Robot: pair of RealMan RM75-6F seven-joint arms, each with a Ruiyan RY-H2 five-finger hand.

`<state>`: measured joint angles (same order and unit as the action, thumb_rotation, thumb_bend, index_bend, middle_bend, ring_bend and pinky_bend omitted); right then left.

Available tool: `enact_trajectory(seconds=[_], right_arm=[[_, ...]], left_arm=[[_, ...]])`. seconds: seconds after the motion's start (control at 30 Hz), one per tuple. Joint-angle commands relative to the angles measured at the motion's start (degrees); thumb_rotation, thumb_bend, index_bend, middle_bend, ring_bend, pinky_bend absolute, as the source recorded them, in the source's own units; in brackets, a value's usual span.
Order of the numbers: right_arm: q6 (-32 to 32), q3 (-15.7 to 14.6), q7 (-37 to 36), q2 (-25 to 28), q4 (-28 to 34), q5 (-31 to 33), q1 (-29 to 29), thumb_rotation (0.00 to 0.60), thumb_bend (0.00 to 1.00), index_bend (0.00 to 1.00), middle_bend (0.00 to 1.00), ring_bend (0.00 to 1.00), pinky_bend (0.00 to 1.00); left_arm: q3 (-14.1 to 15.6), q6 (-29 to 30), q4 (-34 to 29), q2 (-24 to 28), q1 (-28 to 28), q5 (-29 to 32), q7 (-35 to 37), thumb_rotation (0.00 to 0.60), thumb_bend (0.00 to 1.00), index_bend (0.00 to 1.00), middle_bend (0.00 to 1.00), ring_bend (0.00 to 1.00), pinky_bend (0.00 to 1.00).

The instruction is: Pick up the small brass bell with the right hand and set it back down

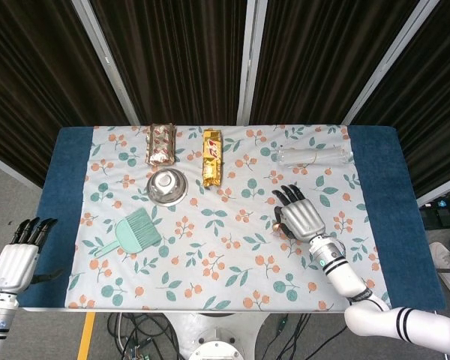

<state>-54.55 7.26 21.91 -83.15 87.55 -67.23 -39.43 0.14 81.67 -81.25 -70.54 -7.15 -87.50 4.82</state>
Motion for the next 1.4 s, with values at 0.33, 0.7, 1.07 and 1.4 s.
enact_trajectory(seconds=[0.33, 0.7, 1.07, 1.4], right_arm=[[1.6, -0.5, 0.7, -2.0, -2.4, 1.6, -0.8, 0.6, 0.37, 0.74, 0.12, 0.0, 0.0], [3.0, -1.1, 1.1, -1.5, -2.4, 2.8, -1.1, 0.6, 0.25, 0.53, 0.07, 0.0, 0.0], [-1.9, -1.6, 1.1, 2.5, 2.9, 2.4, 1.5, 0.6, 0.0, 0.0, 0.0, 0.0, 0.0], [-27.3, -9.4, -7.1, 9.4, 2.2, -11.2, 19.1, 0.6, 0.0, 0.0, 0.0, 0.0, 0.0]], left_arm=[[0.0, 0.2, 0.7, -0.1, 0.2, 0.0, 0.7, 0.6, 0.0, 0.08, 0.09, 0.0, 0.0], [0.0, 0.2, 0.7, -0.1, 0.3, 0.1, 0.6, 0.6, 0.0, 0.08, 0.09, 0.0, 0.0], [-0.1, 0.5, 0.5, -0.1, 0.3, 0.0, 0.2, 0.6, 0.0, 0.08, 0.09, 0.0, 0.0], [-0.4, 1.9, -1.3, 0.7, 0.6, -0.5, -1.2, 0.6, 0.0, 0.08, 0.09, 0.0, 0.0]])
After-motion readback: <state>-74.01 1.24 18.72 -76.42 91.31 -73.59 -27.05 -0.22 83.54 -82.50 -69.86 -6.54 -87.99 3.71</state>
